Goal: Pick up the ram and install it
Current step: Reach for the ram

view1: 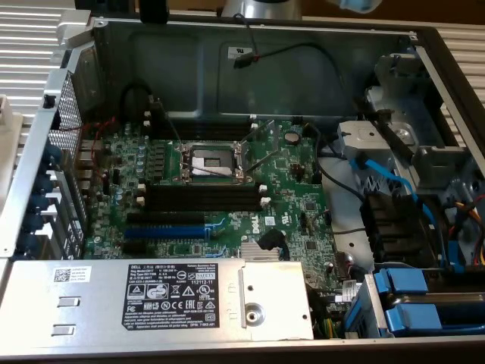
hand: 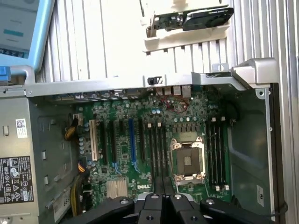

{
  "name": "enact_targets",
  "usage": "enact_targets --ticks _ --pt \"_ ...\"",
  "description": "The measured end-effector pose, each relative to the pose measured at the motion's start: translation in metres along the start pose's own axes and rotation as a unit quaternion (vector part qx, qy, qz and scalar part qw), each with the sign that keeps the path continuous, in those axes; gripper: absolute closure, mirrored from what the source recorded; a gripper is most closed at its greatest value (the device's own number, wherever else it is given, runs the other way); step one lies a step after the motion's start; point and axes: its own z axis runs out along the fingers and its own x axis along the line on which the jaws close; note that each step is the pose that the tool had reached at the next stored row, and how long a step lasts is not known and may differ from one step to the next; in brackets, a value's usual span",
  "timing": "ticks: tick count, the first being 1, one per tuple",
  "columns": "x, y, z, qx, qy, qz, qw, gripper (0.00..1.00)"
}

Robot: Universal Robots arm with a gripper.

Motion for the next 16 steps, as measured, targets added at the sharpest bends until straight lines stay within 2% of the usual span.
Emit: enact_targets --ticks 8,16 --pt "0.001 0.0319 -0.0005 0.0002 0.0025 0.0 1.0 0.89" --pt "0.004 0.0672 -0.0015 0.0 0.0027 0.0 1.0 0.89"
